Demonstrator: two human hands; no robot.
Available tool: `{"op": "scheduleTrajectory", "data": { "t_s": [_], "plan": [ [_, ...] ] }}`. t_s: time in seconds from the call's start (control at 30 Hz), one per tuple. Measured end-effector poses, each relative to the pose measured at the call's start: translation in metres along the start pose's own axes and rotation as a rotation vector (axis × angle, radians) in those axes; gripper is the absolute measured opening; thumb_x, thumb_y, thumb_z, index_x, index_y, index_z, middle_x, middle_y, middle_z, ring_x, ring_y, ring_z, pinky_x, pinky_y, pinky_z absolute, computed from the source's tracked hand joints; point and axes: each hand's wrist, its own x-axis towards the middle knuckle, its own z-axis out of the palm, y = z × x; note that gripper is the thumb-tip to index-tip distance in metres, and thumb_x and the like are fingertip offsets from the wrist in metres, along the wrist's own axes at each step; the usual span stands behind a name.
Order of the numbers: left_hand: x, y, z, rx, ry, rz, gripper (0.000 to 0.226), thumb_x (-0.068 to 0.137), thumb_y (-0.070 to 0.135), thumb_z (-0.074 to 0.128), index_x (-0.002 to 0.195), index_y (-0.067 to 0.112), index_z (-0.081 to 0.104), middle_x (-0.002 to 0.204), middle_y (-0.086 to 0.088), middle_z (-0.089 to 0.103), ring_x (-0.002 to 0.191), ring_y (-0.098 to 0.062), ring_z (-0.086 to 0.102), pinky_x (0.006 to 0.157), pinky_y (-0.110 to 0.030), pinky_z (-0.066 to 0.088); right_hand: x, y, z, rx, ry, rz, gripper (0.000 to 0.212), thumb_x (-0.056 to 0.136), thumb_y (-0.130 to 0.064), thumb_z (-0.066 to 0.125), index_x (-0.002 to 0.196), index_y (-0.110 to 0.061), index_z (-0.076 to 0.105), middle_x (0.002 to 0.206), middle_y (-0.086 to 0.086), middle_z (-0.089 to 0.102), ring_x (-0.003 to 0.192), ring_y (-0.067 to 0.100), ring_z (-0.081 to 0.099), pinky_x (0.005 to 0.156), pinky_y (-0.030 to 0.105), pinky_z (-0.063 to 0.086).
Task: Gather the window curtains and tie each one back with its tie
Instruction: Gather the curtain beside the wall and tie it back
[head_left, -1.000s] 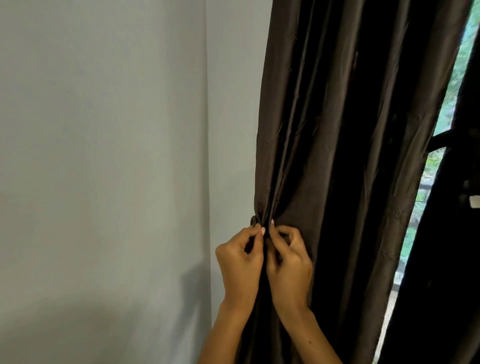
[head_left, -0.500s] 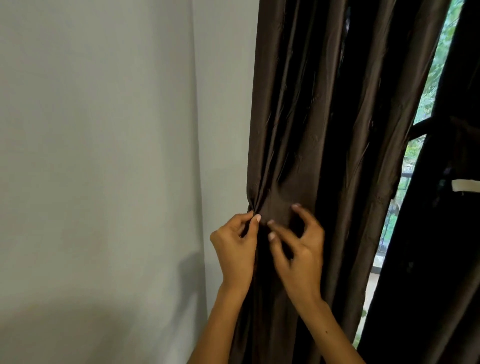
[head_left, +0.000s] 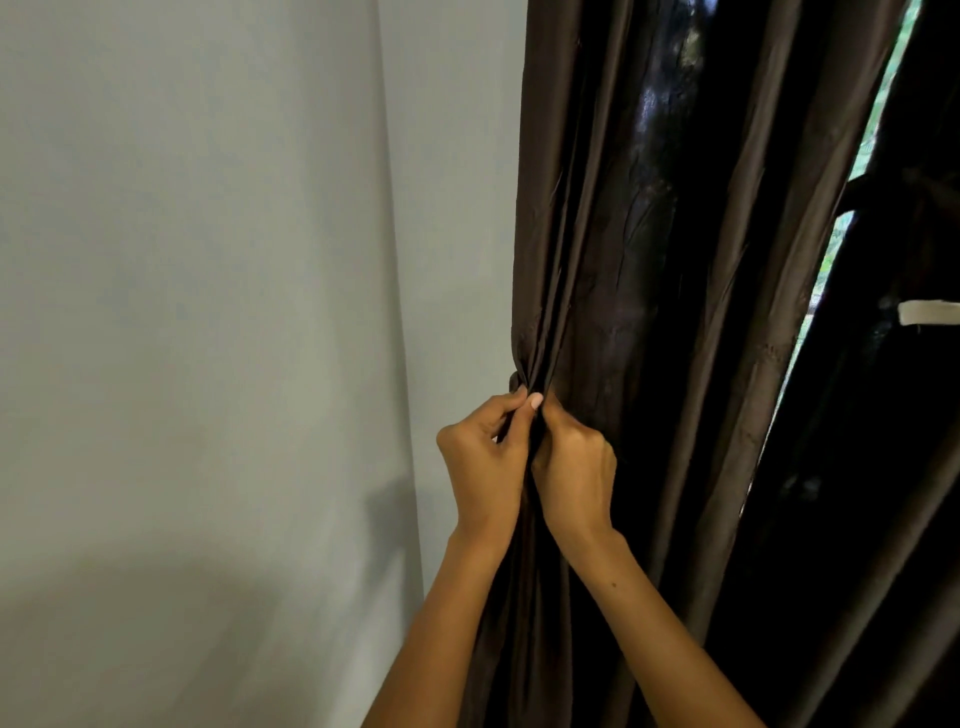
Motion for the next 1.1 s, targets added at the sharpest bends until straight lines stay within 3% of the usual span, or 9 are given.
{"op": "scheduleTrajectory", "data": {
  "t_s": [0.17,0.37,0.5,0.6,0.7,0.8,0.93,1.0,1.1],
  "plan": [
    [-0.001,0.0,-0.002,0.065,-0.007,0.013,0.017,0.085,0.018,0.07,0.101,0.013,0.074,0.083,0.033,0.065,0.082,0.004,0.068,0.077,-0.016,0.055,-0.003,-0.005,-0.003,0.023,-0.051,-0.067,0.029,0.098,-0.011,0.047,0.124,-0.006,0.058,0.083,0.01,0.069,0.059,0.019,0.063,0.053,0.031,0.05],
    [0.002,0.001,-0.001,0.096,-0.025,0.035,0.015,0.087,0.017,0.069,0.101,0.014,0.073,0.076,0.032,0.064,0.074,0.006,0.067,0.068,-0.009,0.051,-0.007,0.001,-0.005,0.064,-0.027,-0.099,0.051,0.091,0.004,0.052,0.14,-0.006,0.045,0.092,0.016,0.07,0.053,0.018,0.06,0.047,0.027,0.047],
    [0.004,0.001,-0.005,0.103,-0.032,0.033,0.019,0.084,0.022,0.072,0.1,0.012,0.074,0.085,0.013,0.072,0.079,0.002,0.069,0.073,-0.016,0.055,-0.009,0.007,-0.003,0.149,-0.124,-0.169,0.053,0.093,-0.002,0.05,0.143,-0.014,0.042,0.14,0.005,0.053,0.097,0.017,0.067,0.071,0.024,0.055],
    [0.012,0.0,-0.008,0.139,-0.002,0.034,0.012,0.084,0.017,0.072,0.094,0.012,0.075,0.077,0.02,0.069,0.073,0.002,0.068,0.07,-0.011,0.052,-0.005,0.014,-0.006,0.104,-0.101,-0.241,0.051,0.093,-0.007,0.051,0.143,-0.016,0.043,0.158,0.008,0.019,0.144,0.023,0.025,0.11,0.032,0.035],
    [0.018,-0.001,-0.015,0.151,0.032,0.024,0.009,0.084,0.013,0.071,0.092,0.01,0.075,0.077,0.024,0.065,0.074,0.004,0.068,0.073,-0.009,0.05,0.002,0.02,-0.008,0.122,0.215,-0.089,0.044,0.095,-0.02,0.056,0.139,-0.015,0.049,0.159,0.019,0.006,0.147,0.03,0.007,0.119,0.034,0.015],
    [0.021,-0.002,-0.021,0.159,0.047,0.024,0.01,0.083,0.012,0.072,0.092,0.008,0.075,0.078,0.017,0.068,0.075,0.002,0.068,0.074,-0.011,0.052,0.015,0.022,-0.01,0.213,0.271,0.104,0.081,0.091,-0.042,0.059,0.152,-0.012,0.015,0.159,0.017,-0.004,0.148,0.026,0.002,0.119,0.039,0.012],
    [0.022,-0.001,-0.027,0.149,0.056,0.021,0.009,0.082,0.01,0.073,0.091,0.008,0.075,0.077,0.018,0.068,0.075,0.003,0.068,0.073,-0.01,0.051,0.032,0.019,-0.005,0.579,0.07,0.203,0.097,0.085,-0.04,0.067,0.153,-0.017,0.002,0.154,0.011,0.03,0.14,0.015,0.032,0.114,0.033,0.031],
    [0.022,-0.001,-0.028,0.147,0.063,0.004,0.01,0.083,0.011,0.072,0.092,0.009,0.075,0.078,0.018,0.068,0.076,0.002,0.068,0.074,-0.011,0.052,0.033,0.014,-0.003,0.652,0.067,0.163,0.08,0.086,-0.022,0.07,0.149,-0.018,0.023,0.13,0.006,0.059,0.116,0.006,0.058,0.099,0.024,0.047],
    [0.022,0.0,-0.029,0.168,0.054,0.009,0.01,0.083,0.013,0.072,0.093,0.01,0.075,0.078,0.02,0.068,0.074,0.003,0.068,0.071,-0.009,0.05,0.023,0.007,0.007,0.507,0.215,0.015,0.041,0.086,-0.009,0.069,0.125,-0.016,0.058,0.1,-0.006,0.07,0.087,0.0,0.066,0.078,0.03,0.057]
  ]
}}
